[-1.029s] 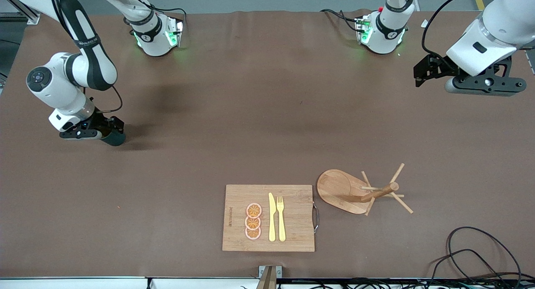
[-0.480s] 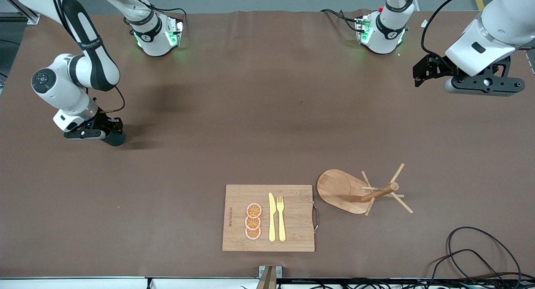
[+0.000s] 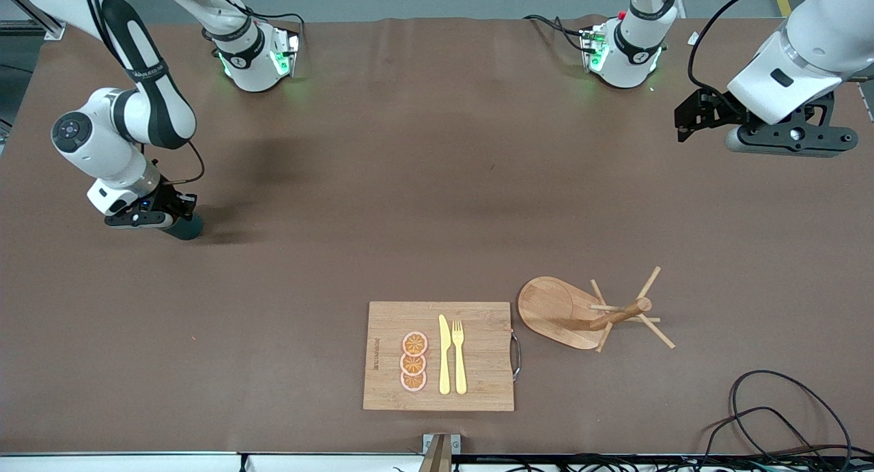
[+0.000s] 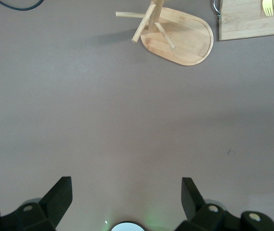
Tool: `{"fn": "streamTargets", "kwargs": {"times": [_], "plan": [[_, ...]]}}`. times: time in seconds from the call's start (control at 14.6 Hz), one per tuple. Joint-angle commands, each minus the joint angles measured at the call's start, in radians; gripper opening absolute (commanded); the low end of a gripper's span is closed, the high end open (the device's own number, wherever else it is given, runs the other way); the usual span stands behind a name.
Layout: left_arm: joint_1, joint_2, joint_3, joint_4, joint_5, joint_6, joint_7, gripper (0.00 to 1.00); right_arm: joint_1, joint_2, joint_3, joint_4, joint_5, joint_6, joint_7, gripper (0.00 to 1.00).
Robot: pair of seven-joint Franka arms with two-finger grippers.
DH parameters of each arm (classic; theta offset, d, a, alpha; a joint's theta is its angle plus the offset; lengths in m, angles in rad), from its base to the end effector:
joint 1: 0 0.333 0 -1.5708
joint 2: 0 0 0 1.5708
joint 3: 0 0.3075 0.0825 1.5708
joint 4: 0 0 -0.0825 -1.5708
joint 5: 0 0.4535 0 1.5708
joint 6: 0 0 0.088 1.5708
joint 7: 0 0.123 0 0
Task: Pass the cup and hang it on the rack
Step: 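Close the right gripper around the teal mug, then carry the mug with the right gripper to the table middle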
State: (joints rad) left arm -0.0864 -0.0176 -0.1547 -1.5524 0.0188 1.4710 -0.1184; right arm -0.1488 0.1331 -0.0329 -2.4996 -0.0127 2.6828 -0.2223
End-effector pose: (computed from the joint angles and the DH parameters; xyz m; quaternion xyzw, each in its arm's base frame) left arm 0.5902 -0.1433 0.6122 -0.9976 0.0606 0.0296 0.0163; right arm 0.5012 -0.0924 0.1526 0.9993 0.0261 0.0235 0.0101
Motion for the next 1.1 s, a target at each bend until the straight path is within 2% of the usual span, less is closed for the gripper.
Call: {"fn": "streamTargets", "kwargs": {"times": [0.0, 0.21, 0.41, 0.69, 0.89, 1.03], "plan": [[-0.001, -0.002, -0.006, 0.003, 0.021, 0.002, -0.012, 1.00, -0.014, -0.010, 0.011, -0.019, 0.019, 0.019, -0.014, 0.00], [-0.004, -0.001, -0.006, 0.003, 0.021, 0.002, -0.014, 1.00, 0.006, -0.027, 0.018, -0.019, 0.023, -0.009, 0.033, 0.00], [-0.006, 0.002, -0.006, 0.005, 0.020, 0.003, -0.032, 1.00, 0.130, -0.113, 0.018, -0.015, 0.033, -0.153, 0.293, 0.00], [-0.013, 0.005, -0.006, 0.008, 0.020, 0.008, -0.060, 1.00, 0.420, -0.193, 0.018, 0.018, 0.033, -0.268, 0.741, 0.00], [-0.013, 0.019, -0.006, 0.011, 0.020, 0.012, -0.063, 1.00, 0.648, -0.172, 0.016, 0.097, 0.030, -0.271, 1.112, 0.00], [-0.013, 0.019, -0.006, 0.012, 0.020, 0.015, -0.063, 1.00, 0.751, -0.109, 0.016, 0.158, 0.030, -0.270, 1.278, 0.00]]}}
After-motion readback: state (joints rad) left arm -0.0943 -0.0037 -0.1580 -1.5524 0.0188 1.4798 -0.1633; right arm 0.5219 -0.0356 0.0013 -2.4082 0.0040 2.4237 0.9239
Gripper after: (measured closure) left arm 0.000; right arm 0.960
